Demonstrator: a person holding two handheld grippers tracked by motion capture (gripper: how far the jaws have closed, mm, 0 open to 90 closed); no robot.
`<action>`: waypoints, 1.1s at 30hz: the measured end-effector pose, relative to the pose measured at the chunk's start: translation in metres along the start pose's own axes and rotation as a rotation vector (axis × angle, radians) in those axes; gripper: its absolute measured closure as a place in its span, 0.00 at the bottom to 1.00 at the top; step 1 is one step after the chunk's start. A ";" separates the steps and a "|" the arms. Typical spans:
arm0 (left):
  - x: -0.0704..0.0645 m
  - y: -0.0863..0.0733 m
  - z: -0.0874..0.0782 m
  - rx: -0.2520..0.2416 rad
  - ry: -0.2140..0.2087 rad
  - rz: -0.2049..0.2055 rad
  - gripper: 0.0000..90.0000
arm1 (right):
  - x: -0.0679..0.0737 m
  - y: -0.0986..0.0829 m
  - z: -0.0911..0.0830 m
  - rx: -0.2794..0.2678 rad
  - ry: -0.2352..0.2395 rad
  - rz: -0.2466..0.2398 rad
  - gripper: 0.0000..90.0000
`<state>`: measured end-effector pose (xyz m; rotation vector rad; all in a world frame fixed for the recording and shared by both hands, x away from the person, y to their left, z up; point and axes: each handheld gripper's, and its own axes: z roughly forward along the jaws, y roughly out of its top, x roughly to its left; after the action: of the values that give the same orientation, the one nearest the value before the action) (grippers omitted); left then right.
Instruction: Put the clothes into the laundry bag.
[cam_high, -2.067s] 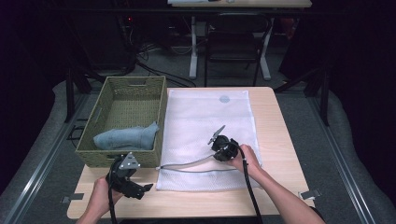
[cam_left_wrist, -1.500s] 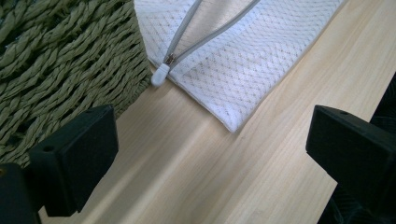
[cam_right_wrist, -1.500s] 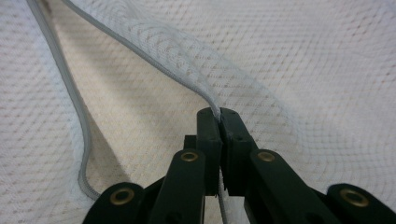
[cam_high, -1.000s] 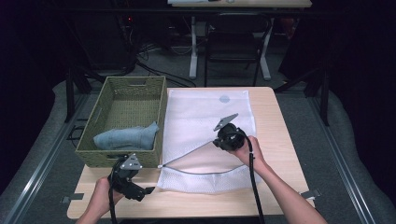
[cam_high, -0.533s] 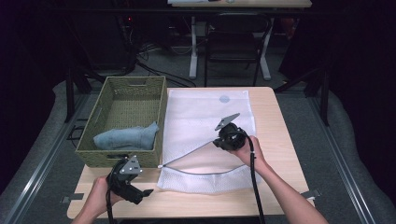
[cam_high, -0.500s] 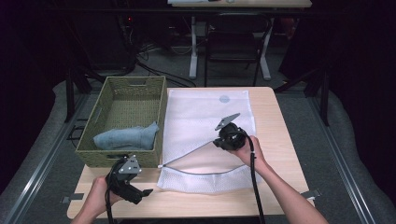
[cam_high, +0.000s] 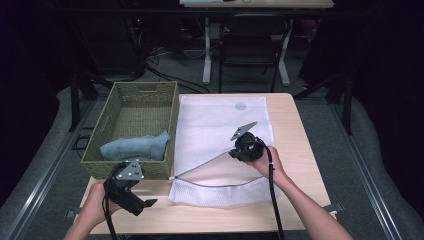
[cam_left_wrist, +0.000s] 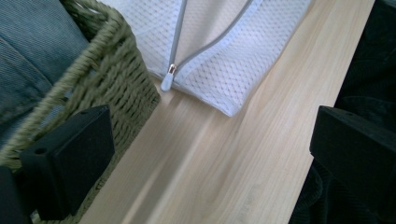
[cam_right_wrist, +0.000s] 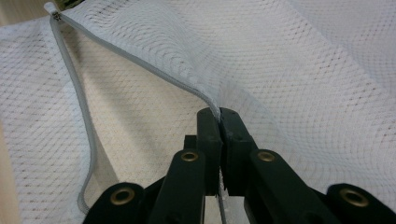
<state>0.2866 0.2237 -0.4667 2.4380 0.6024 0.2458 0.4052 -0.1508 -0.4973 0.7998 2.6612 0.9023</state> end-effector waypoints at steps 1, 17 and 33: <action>0.000 0.000 0.000 0.000 0.000 0.000 0.00 | 0.000 0.000 0.000 0.000 0.000 0.000 0.97; 0.023 0.040 -0.030 0.023 0.040 0.098 0.00 | 0.000 -0.002 -0.002 0.003 0.000 -0.007 0.98; 0.072 0.069 -0.038 0.034 -0.020 0.139 0.00 | 0.002 -0.002 -0.002 0.003 0.000 -0.012 0.98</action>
<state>0.3629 0.2286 -0.3928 2.5153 0.4323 0.2691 0.4019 -0.1517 -0.4969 0.7836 2.6651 0.8951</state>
